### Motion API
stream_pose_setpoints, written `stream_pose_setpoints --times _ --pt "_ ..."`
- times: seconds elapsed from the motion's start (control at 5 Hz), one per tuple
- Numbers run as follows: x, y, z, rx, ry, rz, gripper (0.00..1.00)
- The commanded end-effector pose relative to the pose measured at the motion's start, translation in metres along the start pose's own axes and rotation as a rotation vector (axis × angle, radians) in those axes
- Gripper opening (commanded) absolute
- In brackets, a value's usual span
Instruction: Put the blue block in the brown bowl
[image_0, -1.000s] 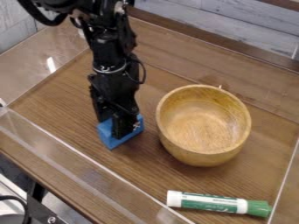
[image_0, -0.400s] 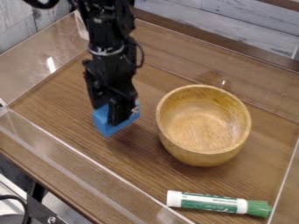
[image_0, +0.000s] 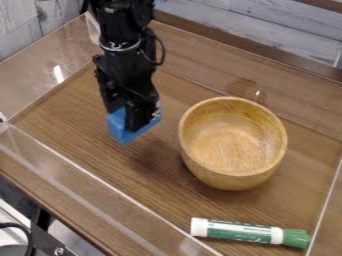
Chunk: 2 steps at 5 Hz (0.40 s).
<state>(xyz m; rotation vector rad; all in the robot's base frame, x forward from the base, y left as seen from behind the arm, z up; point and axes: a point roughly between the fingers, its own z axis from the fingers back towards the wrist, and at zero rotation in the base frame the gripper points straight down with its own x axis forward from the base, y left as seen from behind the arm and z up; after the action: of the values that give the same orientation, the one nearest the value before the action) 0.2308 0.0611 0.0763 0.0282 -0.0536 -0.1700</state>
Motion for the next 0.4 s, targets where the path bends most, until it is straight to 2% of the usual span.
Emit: stream_pose_setpoints --times 0.0,0.2 --pt "0.01 0.0051 0.0138 0.035 -0.083 0.01 0.0" --pt "0.0132 0.0062 0.012 0.041 -0.099 0.016 0.0"
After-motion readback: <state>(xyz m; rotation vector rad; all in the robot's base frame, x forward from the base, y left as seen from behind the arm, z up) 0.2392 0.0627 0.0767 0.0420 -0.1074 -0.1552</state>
